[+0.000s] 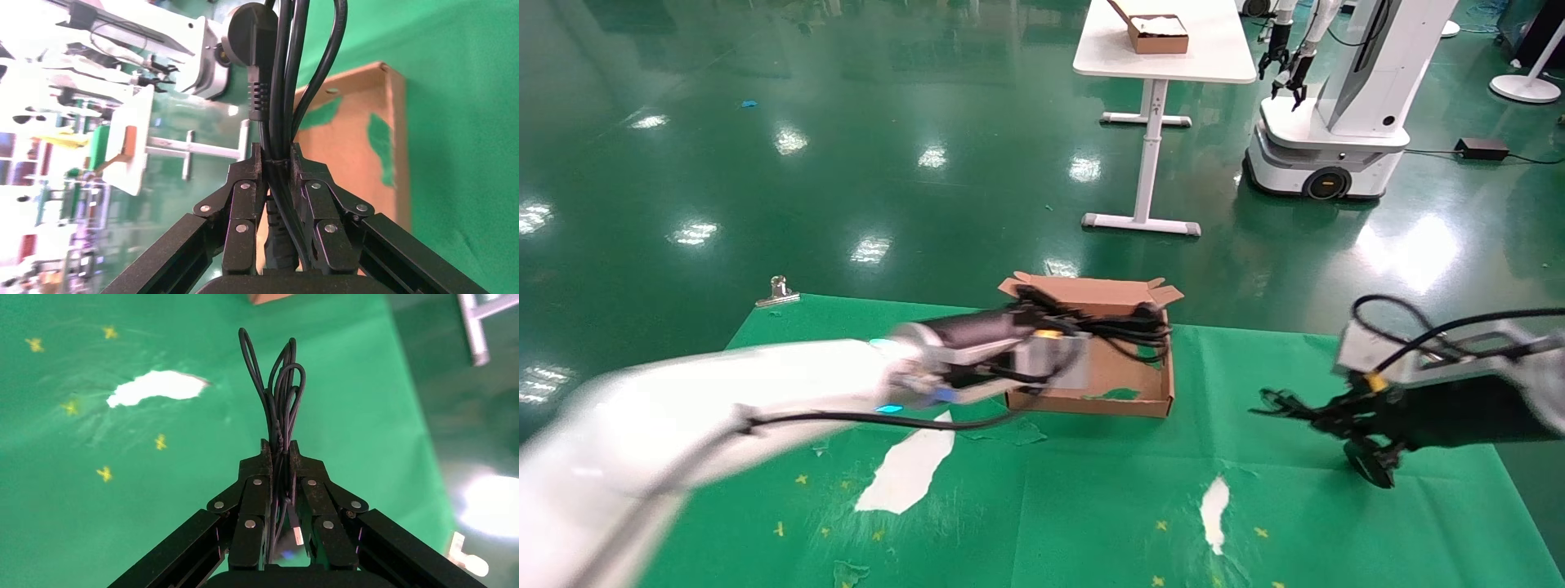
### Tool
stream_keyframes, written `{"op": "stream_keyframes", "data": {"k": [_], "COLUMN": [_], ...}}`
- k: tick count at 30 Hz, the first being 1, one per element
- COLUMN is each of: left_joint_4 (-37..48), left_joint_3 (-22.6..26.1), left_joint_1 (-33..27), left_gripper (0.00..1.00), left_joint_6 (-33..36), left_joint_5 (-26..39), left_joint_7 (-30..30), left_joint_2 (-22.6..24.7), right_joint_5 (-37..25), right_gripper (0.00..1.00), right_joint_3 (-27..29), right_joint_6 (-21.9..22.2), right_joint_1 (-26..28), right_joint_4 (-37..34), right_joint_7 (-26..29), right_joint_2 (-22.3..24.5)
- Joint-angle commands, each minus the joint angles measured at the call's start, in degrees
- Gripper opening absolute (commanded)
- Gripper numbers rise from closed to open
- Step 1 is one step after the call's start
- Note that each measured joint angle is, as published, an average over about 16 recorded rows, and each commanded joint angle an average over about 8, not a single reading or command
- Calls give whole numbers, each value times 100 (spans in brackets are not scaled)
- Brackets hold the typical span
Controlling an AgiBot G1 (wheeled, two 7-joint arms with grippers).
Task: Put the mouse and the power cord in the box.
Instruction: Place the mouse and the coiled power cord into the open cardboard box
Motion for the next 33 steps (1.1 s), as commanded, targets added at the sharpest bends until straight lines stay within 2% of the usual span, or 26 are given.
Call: {"op": "stream_keyframes", "data": {"k": [1,4,9,15,21,28,33], "left_joint_4": [223,628,975,1176,1368,1764,1793], "left_joint_3": [60,393,1068,1701,2092,2051,1815], "left_joint_1": [60,6,-175,-376,-533,-786,-962], "left_gripper": [0,36,98,100,100,100,100], "left_joint_6": [-409,-947,-1532,-1883,-2054,-1996,-1812], "left_joint_5": [262,366,60,-367,-763,-1248,-1624], "left_joint_7": [208,300,229,127,42,-15,30], "left_joint_2": [343,551,593,578,532,276,-224], "right_joint_5": [-30,-56,-82,-83,-113,-222,-280], "right_gripper": [0,0,0,0,0,0,0], "right_joint_3": [35,71,113,159,160,86,-1], "right_joint_6": [-71,-139,-173,-68,47,169,414], "right_joint_1": [14,-49,-172,-258,-149,193,528], "right_joint_4": [441,1005,1699,2063,2009,1564,841], "right_joint_7": [284,690,1207,1463,1349,906,278], "right_joint_2": [196,380,545,566,385,-54,-648]}}
